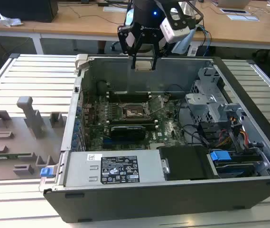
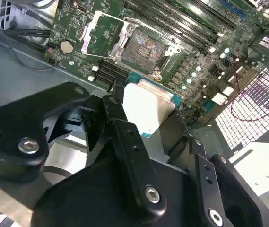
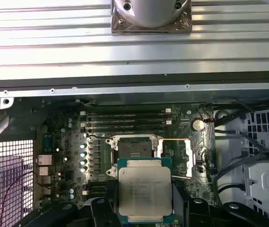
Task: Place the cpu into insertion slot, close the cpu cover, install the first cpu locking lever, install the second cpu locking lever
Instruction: 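Place the cpu into insertion slot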
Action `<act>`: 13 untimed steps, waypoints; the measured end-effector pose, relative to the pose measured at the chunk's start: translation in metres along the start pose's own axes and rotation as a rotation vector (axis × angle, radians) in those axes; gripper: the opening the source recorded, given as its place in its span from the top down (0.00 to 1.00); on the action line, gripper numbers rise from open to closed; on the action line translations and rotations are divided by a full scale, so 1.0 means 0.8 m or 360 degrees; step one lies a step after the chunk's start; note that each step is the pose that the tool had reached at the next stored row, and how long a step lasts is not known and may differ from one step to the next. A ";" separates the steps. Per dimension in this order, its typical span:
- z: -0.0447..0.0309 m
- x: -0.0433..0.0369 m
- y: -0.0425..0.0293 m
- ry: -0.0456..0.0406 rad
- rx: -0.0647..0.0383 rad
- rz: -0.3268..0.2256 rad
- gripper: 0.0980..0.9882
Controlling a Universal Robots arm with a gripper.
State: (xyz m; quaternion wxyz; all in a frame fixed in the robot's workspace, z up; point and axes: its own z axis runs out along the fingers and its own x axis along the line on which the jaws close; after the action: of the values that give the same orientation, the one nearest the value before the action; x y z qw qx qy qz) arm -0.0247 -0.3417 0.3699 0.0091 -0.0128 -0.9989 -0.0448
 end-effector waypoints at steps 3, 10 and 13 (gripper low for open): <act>0.0032 0.000 -0.0003 0.0000 0.0001 0.0000 0.50; 0.0075 0.000 -0.0007 0.0000 0.0002 0.0000 0.50; 0.0105 0.000 -0.0009 0.0000 0.0002 0.0000 0.50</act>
State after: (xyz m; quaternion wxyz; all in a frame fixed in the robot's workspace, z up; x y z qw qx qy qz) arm -0.0247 -0.3417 0.3615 0.0091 -0.0128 -0.9989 -0.0440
